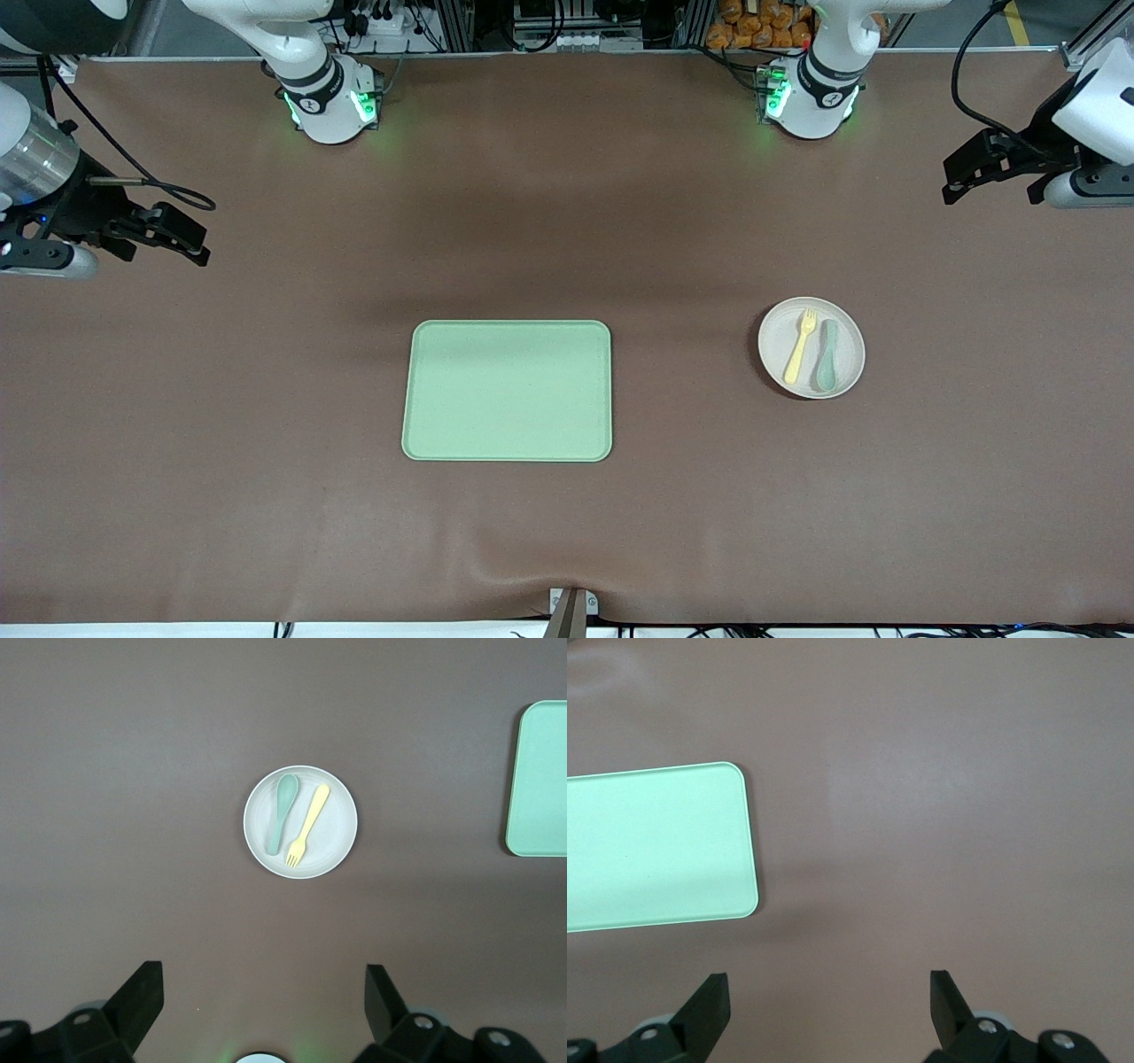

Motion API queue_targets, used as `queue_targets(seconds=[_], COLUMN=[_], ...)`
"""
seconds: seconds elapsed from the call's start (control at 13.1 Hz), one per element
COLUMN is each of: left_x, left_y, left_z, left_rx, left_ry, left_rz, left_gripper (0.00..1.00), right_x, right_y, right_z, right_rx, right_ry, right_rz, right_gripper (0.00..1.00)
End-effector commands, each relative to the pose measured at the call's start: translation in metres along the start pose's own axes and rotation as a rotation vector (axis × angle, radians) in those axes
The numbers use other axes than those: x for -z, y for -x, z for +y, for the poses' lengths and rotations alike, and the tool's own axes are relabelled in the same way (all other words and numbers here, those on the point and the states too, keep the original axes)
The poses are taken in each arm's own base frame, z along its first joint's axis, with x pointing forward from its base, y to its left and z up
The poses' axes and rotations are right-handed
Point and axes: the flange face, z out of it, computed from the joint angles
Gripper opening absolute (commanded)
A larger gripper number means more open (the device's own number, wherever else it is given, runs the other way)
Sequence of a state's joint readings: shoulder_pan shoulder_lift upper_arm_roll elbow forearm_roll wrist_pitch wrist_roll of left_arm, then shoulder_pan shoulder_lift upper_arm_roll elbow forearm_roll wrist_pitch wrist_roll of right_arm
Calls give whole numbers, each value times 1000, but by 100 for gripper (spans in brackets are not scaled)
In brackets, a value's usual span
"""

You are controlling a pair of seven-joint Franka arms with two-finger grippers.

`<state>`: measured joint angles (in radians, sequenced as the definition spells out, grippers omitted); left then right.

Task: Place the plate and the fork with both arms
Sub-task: 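Reach the left gripper toward the white plate's rim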

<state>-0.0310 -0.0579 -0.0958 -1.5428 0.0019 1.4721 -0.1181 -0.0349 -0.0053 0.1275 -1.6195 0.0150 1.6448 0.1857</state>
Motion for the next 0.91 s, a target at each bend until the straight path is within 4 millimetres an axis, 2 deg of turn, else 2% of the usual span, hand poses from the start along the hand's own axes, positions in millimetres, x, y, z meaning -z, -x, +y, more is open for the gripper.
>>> queue_targets(seconds=[0.0, 0.23, 0.38, 0.46, 0.53, 0.69, 0.84], left_x=[5, 5, -4, -11, -20, -51, -96], left_y=[7, 4, -4, -11, -19, -36, -50], left_z=[-3, -6, -12, -21, -23, -35, -54], left_rx=[-13, -4, 4, 23, 26, 55, 74], left_ry=[3, 3, 13, 24, 35, 79, 129], left_rz=[0, 5, -7, -12, -13, -63, -117], left_gripper=[100, 100, 100, 100, 100, 100, 100], right_x=[5, 4, 2, 2, 1, 0, 1], right_y=[0, 0, 0, -1, -2, -2, -2], right_z=[5, 5, 11, 11, 12, 18, 18], right_rx=[4, 4, -6, -7, -9, -18, -21], right_ry=[-13, -13, -11, -9, -11, -9, -10], right_rz=[-5, -8, -21, -21, -23, -24, -23], right_gripper=[100, 100, 100, 100, 100, 100, 100])
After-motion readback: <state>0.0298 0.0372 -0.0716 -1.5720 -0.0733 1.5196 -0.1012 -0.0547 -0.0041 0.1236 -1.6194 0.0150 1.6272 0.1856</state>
